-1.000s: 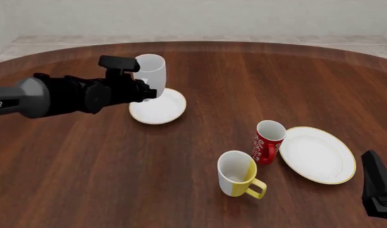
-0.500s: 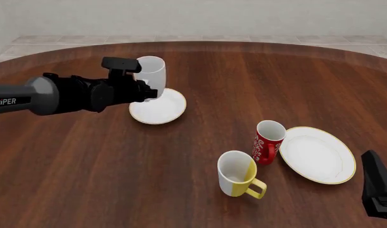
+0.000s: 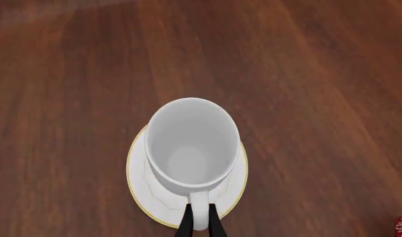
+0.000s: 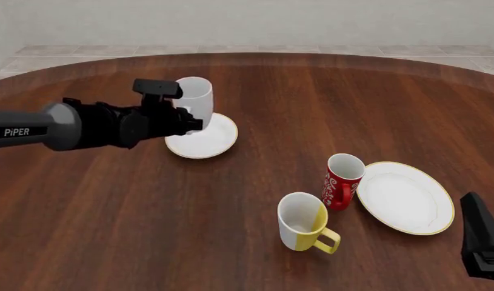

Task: Put the white mug on the left plate.

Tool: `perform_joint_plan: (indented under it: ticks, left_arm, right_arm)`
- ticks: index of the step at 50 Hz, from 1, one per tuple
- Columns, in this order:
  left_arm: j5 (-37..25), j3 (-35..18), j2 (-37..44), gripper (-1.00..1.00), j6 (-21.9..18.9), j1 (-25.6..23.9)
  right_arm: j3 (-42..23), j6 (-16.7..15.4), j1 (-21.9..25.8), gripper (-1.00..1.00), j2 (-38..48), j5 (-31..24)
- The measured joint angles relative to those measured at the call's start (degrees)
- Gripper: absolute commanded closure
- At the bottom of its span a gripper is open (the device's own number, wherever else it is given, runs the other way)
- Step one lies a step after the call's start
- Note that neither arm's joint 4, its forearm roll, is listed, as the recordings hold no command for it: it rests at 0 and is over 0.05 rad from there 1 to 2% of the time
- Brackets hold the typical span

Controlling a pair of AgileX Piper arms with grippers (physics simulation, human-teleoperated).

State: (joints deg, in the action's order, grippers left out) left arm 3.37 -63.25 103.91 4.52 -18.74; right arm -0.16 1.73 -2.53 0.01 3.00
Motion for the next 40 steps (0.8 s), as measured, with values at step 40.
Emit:
perform_joint_plan:
  ticks: [40]
  left_arm:
    - [2.2,0.9,1.9,1.0,0.5,-0.5]
  right_arm:
    - [0.0,0.2,-0.2,-1.0,0.0,-0.1]
